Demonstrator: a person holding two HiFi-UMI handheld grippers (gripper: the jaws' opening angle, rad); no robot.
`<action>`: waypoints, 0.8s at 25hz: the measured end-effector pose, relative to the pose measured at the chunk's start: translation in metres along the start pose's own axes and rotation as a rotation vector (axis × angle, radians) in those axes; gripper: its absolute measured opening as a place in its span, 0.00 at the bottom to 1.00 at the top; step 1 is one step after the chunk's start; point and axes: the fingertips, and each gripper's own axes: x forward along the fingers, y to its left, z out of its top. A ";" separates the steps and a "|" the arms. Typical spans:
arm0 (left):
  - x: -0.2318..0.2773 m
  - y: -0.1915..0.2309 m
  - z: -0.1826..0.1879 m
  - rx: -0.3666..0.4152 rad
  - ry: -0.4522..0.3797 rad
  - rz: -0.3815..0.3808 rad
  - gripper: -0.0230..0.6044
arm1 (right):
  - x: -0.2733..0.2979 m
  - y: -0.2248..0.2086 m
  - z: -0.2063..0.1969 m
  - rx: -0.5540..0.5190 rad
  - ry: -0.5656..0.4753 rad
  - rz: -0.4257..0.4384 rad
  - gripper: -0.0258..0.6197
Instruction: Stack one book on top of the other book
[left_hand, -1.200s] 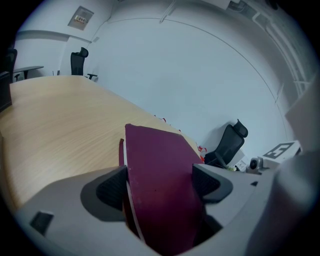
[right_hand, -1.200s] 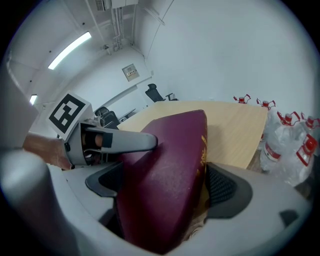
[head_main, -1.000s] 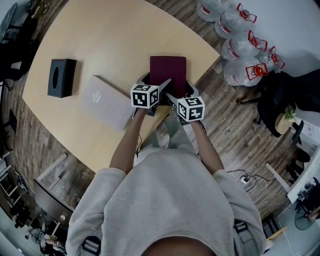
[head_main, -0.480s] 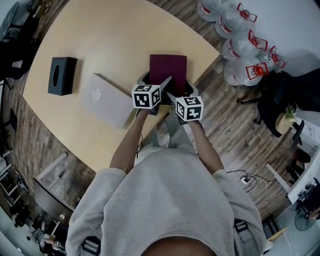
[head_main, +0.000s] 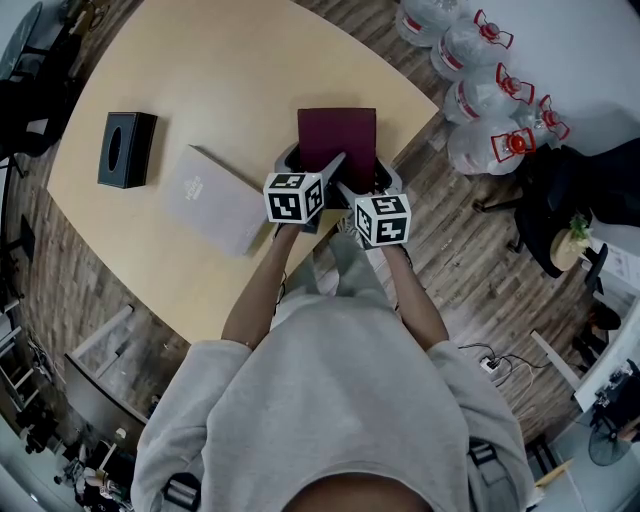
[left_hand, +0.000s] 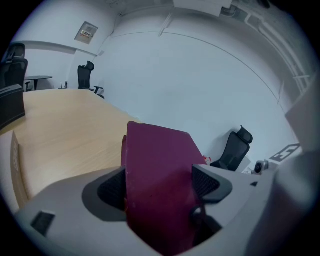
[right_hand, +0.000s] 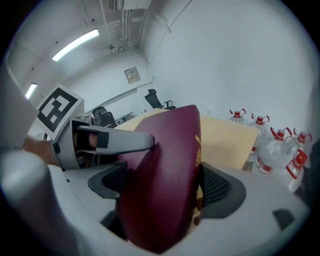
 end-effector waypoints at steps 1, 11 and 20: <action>-0.001 -0.001 0.004 0.003 -0.008 0.001 0.68 | -0.001 0.000 0.004 -0.009 -0.009 0.000 0.74; -0.021 -0.006 0.037 0.009 -0.094 0.010 0.68 | -0.010 0.012 0.040 -0.102 -0.086 0.008 0.73; -0.052 0.005 0.064 -0.008 -0.185 0.054 0.68 | -0.010 0.039 0.070 -0.209 -0.131 0.050 0.72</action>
